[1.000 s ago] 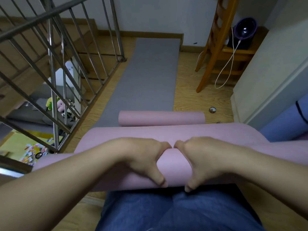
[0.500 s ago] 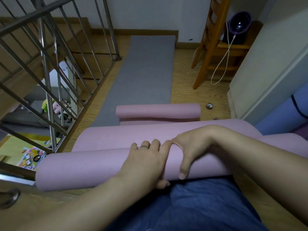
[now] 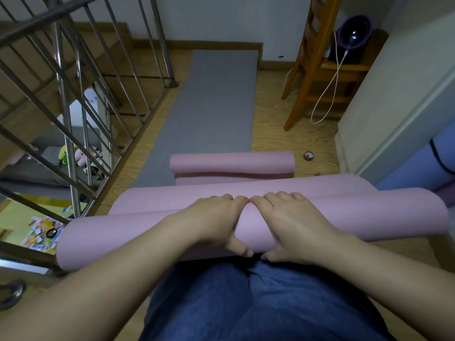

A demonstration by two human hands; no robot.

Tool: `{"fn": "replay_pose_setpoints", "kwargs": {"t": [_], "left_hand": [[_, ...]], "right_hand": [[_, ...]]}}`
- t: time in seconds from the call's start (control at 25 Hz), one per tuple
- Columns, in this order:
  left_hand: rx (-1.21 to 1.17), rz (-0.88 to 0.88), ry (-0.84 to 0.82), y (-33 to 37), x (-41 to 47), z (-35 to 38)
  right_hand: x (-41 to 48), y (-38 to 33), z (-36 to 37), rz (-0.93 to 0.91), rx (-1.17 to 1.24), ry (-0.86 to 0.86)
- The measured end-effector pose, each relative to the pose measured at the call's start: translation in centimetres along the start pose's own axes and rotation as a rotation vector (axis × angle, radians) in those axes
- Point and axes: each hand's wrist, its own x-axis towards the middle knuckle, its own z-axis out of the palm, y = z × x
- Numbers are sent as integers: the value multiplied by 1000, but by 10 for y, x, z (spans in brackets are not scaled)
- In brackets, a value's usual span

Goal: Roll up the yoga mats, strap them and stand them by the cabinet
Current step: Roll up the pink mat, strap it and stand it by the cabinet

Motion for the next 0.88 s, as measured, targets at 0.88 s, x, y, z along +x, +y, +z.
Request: {"fn": "replay_pose_setpoints", "kwargs": {"t": [0.88], "left_hand": [[-172,59,-284,-1,-16,-12]], "right_hand": [[22,25,-45,-117,439,-593]]}}
